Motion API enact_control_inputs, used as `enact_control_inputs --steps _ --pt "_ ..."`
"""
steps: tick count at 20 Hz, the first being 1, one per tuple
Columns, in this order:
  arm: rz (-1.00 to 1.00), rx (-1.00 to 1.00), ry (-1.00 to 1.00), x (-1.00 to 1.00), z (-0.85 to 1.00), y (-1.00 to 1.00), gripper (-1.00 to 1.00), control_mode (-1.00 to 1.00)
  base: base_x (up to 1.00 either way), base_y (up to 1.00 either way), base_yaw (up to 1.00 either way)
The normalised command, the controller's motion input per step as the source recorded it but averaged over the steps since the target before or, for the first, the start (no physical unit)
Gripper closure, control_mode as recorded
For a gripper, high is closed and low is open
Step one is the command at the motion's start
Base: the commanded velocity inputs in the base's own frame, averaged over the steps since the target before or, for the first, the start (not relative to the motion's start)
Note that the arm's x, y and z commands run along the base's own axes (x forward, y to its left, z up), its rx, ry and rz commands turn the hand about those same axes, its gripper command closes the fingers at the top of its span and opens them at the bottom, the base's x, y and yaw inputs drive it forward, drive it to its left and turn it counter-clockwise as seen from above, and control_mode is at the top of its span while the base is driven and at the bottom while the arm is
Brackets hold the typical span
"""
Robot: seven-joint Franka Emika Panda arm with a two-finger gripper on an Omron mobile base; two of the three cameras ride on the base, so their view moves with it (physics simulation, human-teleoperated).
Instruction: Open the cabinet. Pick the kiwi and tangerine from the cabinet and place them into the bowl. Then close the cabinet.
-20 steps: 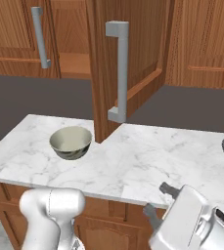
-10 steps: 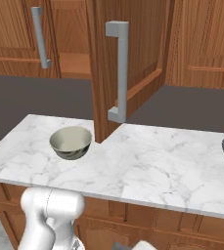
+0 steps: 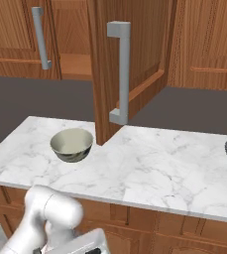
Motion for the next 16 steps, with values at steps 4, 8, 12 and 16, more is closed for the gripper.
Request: enact_control_inputs --steps 4,8,12,16 --pt "-0.43 -0.18 0.22 0.78 0.64 0.52 -1.0 -1.0 0.0 0.0 0.0" --pt "-0.39 -0.15 0.31 0.76 0.75 0.29 -1.0 -1.0 0.0 0.0 0.0" --pt "-0.37 -0.18 0.3 0.62 0.53 0.46 -1.0 -1.0 0.0 0.0 0.0" --pt "-0.25 -0.21 0.2 0.42 0.09 0.47 -1.0 -1.0 0.0 0.0 0.0"
